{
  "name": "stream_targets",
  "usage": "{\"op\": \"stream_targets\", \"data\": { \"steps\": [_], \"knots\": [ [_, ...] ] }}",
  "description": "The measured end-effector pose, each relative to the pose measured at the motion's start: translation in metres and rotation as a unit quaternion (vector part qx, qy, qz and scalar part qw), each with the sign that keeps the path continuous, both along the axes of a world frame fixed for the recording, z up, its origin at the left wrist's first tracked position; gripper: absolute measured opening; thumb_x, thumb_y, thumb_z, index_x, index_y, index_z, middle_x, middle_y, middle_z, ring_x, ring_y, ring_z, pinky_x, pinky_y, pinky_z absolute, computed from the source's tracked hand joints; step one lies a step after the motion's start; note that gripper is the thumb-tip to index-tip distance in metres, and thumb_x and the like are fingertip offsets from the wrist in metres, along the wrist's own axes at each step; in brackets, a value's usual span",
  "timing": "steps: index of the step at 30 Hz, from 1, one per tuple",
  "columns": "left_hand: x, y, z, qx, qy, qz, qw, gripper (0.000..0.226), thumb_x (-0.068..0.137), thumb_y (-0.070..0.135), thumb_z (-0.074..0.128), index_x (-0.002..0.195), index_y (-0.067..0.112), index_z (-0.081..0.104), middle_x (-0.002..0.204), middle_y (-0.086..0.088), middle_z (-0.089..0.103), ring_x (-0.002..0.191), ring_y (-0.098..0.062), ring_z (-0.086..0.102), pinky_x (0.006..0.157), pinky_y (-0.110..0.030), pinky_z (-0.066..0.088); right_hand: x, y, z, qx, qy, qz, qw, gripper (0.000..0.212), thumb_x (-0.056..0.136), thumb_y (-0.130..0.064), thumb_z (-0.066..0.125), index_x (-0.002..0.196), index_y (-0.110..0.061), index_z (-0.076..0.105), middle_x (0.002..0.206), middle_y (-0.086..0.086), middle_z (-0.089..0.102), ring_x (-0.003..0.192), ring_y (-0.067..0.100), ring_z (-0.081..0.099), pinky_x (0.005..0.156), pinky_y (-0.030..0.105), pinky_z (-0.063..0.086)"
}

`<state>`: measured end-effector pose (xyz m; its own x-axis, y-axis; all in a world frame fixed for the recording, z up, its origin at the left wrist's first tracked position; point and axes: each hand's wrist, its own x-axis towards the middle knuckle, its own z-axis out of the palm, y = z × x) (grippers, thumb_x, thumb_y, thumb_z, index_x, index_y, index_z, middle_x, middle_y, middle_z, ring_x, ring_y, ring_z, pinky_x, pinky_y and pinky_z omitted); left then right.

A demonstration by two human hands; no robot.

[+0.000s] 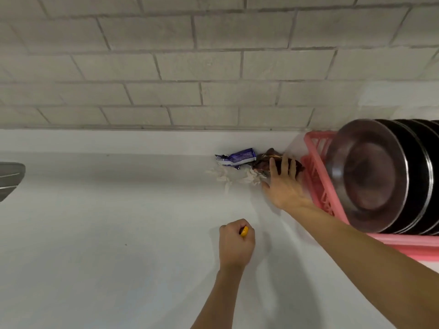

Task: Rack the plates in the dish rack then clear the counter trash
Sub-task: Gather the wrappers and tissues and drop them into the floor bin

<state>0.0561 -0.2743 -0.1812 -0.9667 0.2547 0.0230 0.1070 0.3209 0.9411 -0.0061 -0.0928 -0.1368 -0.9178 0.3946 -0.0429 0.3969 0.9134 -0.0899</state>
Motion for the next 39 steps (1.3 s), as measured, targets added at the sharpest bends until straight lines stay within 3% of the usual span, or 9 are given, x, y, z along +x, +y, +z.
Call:
{"op": "stream_targets", "data": {
  "steps": [7,17,21,25,27,31,35,37,39],
  "knots": [
    [-0.005,-0.002,-0.001,0.005,0.008,0.007,1.000,0.015,0.070,0.013,0.040,0.055,0.010,0.041,0.051,-0.004,0.030,0.050,-0.011,0.028,0.048,-0.028,0.025,-0.025,-0.001,-0.019,0.045,0.016,-0.003,0.999,0.066,0.093,-0.051,0.049,0.143,-0.012,0.030,0.141,0.019,0.033,0.128,0.040,0.032,0.100,0.051,0.039],
    [-0.008,-0.003,-0.003,-0.005,0.004,0.013,1.000,0.015,0.071,0.012,0.041,0.056,0.008,0.044,0.054,-0.014,0.037,0.049,-0.012,0.030,0.047,-0.028,0.026,-0.016,0.013,-0.025,0.020,0.057,-0.002,0.998,0.041,0.094,-0.008,0.046,0.134,-0.009,0.044,0.120,0.016,0.052,0.108,0.036,0.047,0.080,0.043,0.048],
    [-0.009,-0.005,-0.003,-0.002,0.001,0.016,1.000,0.016,0.071,0.013,0.042,0.056,0.009,0.046,0.053,-0.010,0.036,0.050,-0.010,0.030,0.048,-0.027,0.026,-0.014,0.019,-0.020,-0.076,0.090,-0.021,0.993,0.021,0.095,-0.011,0.051,0.114,-0.001,0.053,0.106,0.020,0.058,0.098,0.037,0.055,0.077,0.042,0.047],
    [-0.011,-0.005,-0.001,-0.004,0.007,0.016,1.000,0.018,0.073,0.012,0.043,0.055,0.011,0.047,0.048,0.006,0.034,0.050,-0.011,0.031,0.049,-0.024,0.028,0.005,0.000,0.003,-0.203,0.154,-0.051,0.966,0.016,0.100,-0.017,0.045,0.091,-0.006,0.050,0.075,0.003,0.055,0.062,0.020,0.055,0.050,0.031,0.040],
    [-0.012,-0.006,0.001,0.002,0.005,0.016,1.000,0.019,0.073,0.011,0.045,0.055,0.012,0.050,0.048,0.008,0.037,0.049,-0.009,0.034,0.048,-0.023,0.030,0.024,-0.013,0.007,-0.207,0.155,-0.063,0.964,0.020,0.100,-0.023,0.046,0.087,-0.009,0.052,0.071,0.001,0.053,0.061,0.022,0.052,0.052,0.031,0.037],
    [-0.014,-0.005,0.002,-0.014,0.016,0.024,0.999,0.020,0.075,0.014,0.046,0.058,0.011,0.057,0.052,-0.003,0.049,0.050,-0.010,0.042,0.050,-0.024,0.036,0.077,-0.031,0.009,-0.235,0.166,-0.077,0.955,0.028,0.080,-0.037,0.051,0.062,-0.017,0.056,0.062,-0.002,0.062,0.068,0.025,0.061,0.063,0.038,0.051],
    [-0.011,-0.004,0.002,-0.035,0.011,0.029,0.999,0.026,0.081,0.001,0.052,0.059,0.009,0.060,0.055,-0.007,0.057,0.051,-0.011,0.048,0.051,-0.022,0.039,0.133,-0.047,0.003,-0.315,0.200,-0.074,0.925,0.026,0.076,-0.011,0.063,0.057,-0.022,0.049,0.083,0.000,0.052,0.079,0.027,0.053,0.066,0.039,0.050],
    [-0.008,-0.004,0.004,-0.033,0.011,0.028,0.999,0.026,0.081,-0.001,0.051,0.059,0.009,0.060,0.055,-0.006,0.058,0.051,-0.010,0.048,0.050,-0.021,0.038,0.159,-0.050,-0.001,-0.400,0.221,-0.099,0.884,0.014,0.074,0.005,0.057,0.071,-0.008,0.060,0.091,0.002,0.053,0.061,0.025,0.058,0.051,0.035,0.054],
    [-0.007,-0.005,0.007,-0.031,0.015,0.025,0.999,0.023,0.080,0.005,0.050,0.059,0.010,0.059,0.055,-0.008,0.057,0.051,-0.011,0.046,0.050,-0.022,0.038,0.181,-0.053,-0.003,-0.447,0.225,-0.133,0.856,0.017,0.076,0.013,0.048,0.076,-0.003,0.055,0.074,0.008,0.054,0.040,0.020,0.051,0.038,0.030,0.046]
  ]
}}
